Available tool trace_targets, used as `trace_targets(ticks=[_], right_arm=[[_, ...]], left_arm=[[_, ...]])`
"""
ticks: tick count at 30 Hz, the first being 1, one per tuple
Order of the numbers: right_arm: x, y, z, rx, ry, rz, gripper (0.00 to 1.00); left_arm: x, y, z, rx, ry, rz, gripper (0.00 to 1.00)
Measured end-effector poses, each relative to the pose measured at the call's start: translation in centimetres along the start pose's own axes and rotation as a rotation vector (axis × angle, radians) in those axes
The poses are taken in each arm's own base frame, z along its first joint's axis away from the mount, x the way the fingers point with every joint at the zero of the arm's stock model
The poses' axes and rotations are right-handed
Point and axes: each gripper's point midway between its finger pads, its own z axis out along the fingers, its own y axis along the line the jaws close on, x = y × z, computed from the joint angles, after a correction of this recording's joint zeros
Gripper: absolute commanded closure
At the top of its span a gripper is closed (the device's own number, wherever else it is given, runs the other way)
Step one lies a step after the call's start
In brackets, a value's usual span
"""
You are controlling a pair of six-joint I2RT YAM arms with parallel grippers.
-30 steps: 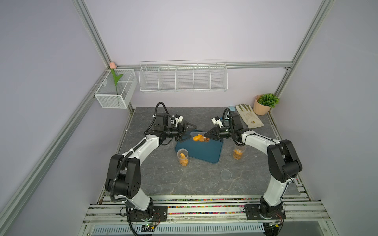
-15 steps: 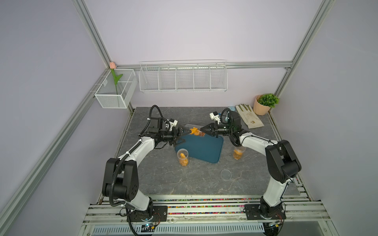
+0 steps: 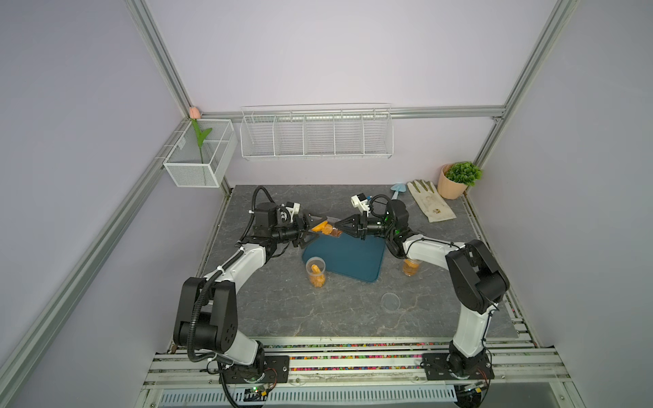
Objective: Pour the cookies out of the jar
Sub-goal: Pour the cookies in the jar onto the tray.
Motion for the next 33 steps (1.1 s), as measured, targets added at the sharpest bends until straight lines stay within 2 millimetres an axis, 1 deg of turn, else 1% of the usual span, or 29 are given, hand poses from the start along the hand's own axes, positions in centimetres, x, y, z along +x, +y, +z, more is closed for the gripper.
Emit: trace_targets(ticks=[5, 7, 12, 16, 18, 22, 26, 30, 32, 33], right_arm=[[0.1, 0.0, 0.1, 0.001, 0.001, 0.002, 0.93], [0.2, 0.0, 0.2, 0.000, 0.004, 0.002, 0.93], [0.8, 0.1, 0.7, -0.004, 0.019, 0.002, 0.93], [1.1, 0.2, 1.0, -0.006, 0.028, -0.001, 0.93], [1.2, 0.2, 1.1, -0.007, 0.034, 0.000, 0.93], [1.3, 0.1, 1.2, -0.006, 0.036, 0.001, 0.93], [1.4, -0.4, 1.2, 0.001, 0.042, 0.012, 0.93], [1.5, -0.6, 1.2, 0.003, 0.044, 0.015, 0.89], [1.5, -0.6, 1.3, 0.003, 0.045, 0.017, 0.80], [1.5, -0.7, 1.3, 0.005, 0.045, 0.019, 0.78]], left_arm=[[-0.6, 0.0, 0.3, 0.003, -0.046, -0.034, 0.00], [-0.9, -0.1, 0.5, -0.004, -0.069, -0.043, 0.04], [-1.5, 0.6, 0.8, -0.036, -0.126, -0.065, 0.07], [-2.4, 1.1, 0.6, -0.067, -0.183, -0.081, 0.13], [-2.7, 1.3, 0.5, -0.080, -0.210, -0.086, 0.20], [-3.1, 1.5, 0.4, -0.090, -0.239, -0.098, 0.30], [-3.5, 1.6, 0.3, -0.084, -0.268, -0.113, 0.30], [-3.6, 1.7, 0.2, -0.084, -0.280, -0.121, 0.30], [-3.7, 1.7, 0.2, -0.082, -0.283, -0.118, 0.30], [-3.7, 1.6, 0.2, -0.080, -0.283, -0.116, 0.30]])
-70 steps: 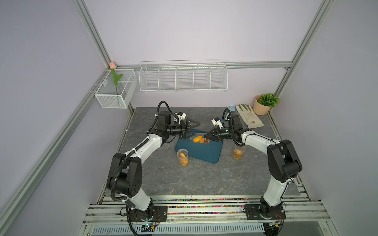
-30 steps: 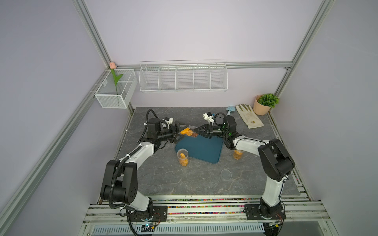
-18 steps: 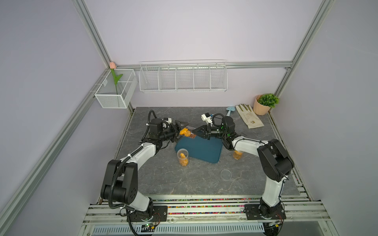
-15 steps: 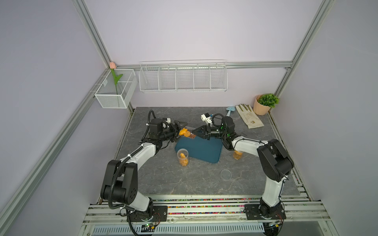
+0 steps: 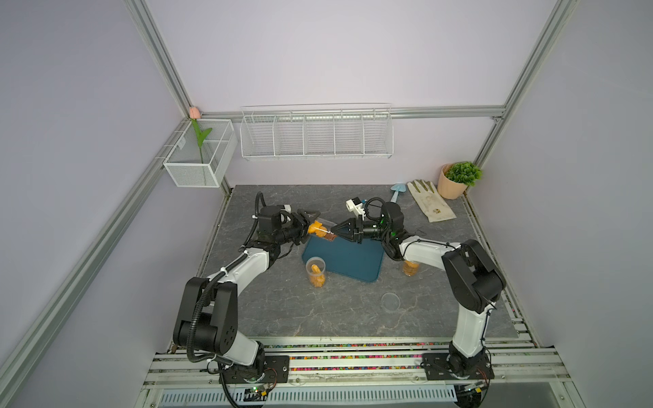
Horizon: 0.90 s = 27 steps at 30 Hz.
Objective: Pour the cookies out of the jar
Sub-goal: Pour the cookies in the jar onto the tray.
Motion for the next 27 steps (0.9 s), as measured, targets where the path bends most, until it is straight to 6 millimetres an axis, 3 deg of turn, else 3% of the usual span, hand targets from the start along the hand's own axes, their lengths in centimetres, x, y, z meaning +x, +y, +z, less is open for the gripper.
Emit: trace_targets(ticks=[5, 12, 27], right_arm=[[0.0, -0.2, 0.0, 0.004, 0.002, 0.005, 0.67], [0.0, -0.4, -0.1, 0.012, 0.000, 0.017, 0.60], [-0.6, -2.2, -1.6, 0.053, -0.023, 0.070, 0.56]], left_arm=[[0.5, 0.0, 0.2, 0.001, 0.012, 0.004, 0.32], [0.6, 0.3, 0.4, 0.003, 0.015, 0.008, 0.41], [0.7, 1.9, 1.5, -0.009, 0.044, 0.011, 0.42]])
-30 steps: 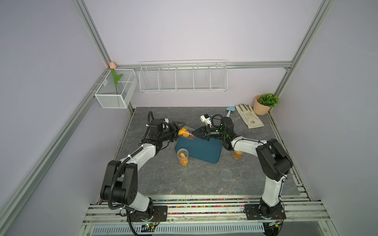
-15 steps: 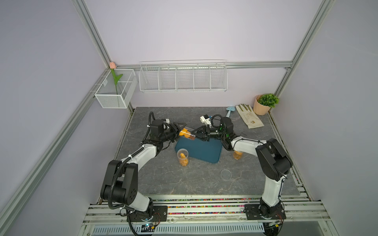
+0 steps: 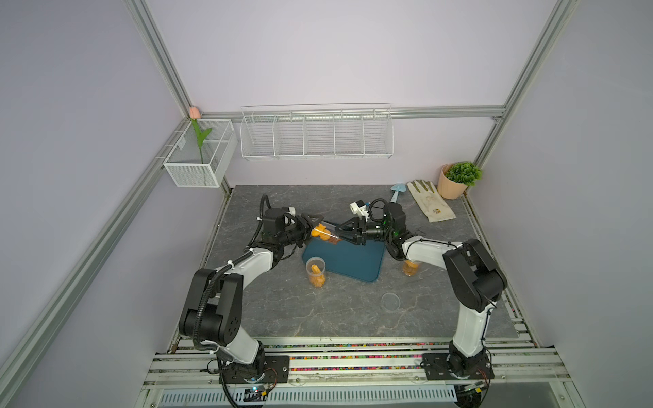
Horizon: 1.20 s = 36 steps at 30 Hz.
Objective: Pour the cookies out of the jar
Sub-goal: Pour the cookies in the jar onto the tray.
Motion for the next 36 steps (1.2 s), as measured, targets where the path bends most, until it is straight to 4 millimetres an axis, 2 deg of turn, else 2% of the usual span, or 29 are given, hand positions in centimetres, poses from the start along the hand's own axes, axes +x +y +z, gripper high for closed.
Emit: trace_targets(ticks=[6, 10, 14, 19, 22, 29, 36], right_arm=[[-0.2, -0.8, -0.7, 0.016, -0.008, 0.023, 0.56], [-0.5, -1.2, -2.6, 0.035, -0.032, 0.039, 0.56], [-0.2, -0.4, -4.5, 0.071, -0.038, 0.028, 0.55], [1.6, 1.7, -5.7, 0.137, 0.008, -0.031, 0.54], [2.6, 2.1, -6.2, 0.172, 0.036, -0.057, 0.54], [4.9, 1.0, -7.2, 0.251, 0.083, -0.039, 0.54], [5.9, 0.0, -7.5, 0.276, 0.104, -0.011, 0.54]], left_arm=[[-0.1, 0.7, 0.4, -0.013, 0.005, 0.003, 0.42], [-0.3, 1.8, 0.8, -0.032, 0.013, -0.006, 0.42], [-0.6, 3.0, 1.2, -0.051, 0.021, -0.013, 0.42], [-0.8, 4.6, 2.0, -0.083, 0.040, -0.018, 0.42], [-1.0, 5.1, 2.4, -0.100, 0.049, 0.009, 0.42], [-1.2, 5.5, 2.8, -0.127, 0.066, 0.068, 0.42], [-0.4, 7.2, 2.8, -0.208, 0.094, 0.097, 0.42]])
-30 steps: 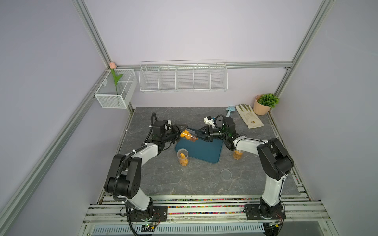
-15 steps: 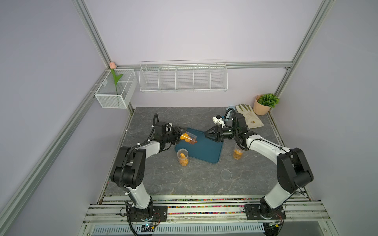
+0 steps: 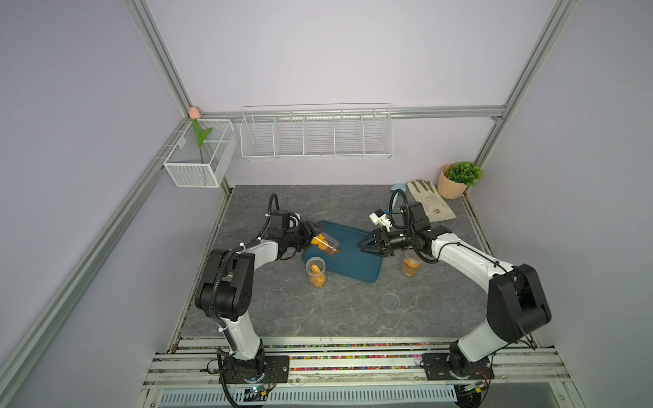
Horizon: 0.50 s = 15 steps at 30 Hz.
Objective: Pour the cookies out of the jar
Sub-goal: Pour the cookies in the jar onto the tray.
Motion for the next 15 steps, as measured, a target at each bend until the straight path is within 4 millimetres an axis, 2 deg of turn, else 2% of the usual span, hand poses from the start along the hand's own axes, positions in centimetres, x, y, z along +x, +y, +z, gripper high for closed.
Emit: trace_targets(ticks=[5, 10, 15], right_arm=[[0.2, -0.1, 0.0, 0.003, 0.005, -0.001, 0.54], [0.3, -0.2, 0.0, 0.006, 0.008, 0.001, 0.54], [0.3, -0.2, 0.0, 0.008, 0.010, -0.004, 0.54]], left_arm=[[0.2, -0.6, 0.5, 0.014, 0.027, 0.006, 0.42], [0.3, 0.3, 0.8, -0.039, 0.036, 0.000, 0.42], [0.2, -1.2, 1.0, -0.017, 0.044, 0.028, 0.42]])
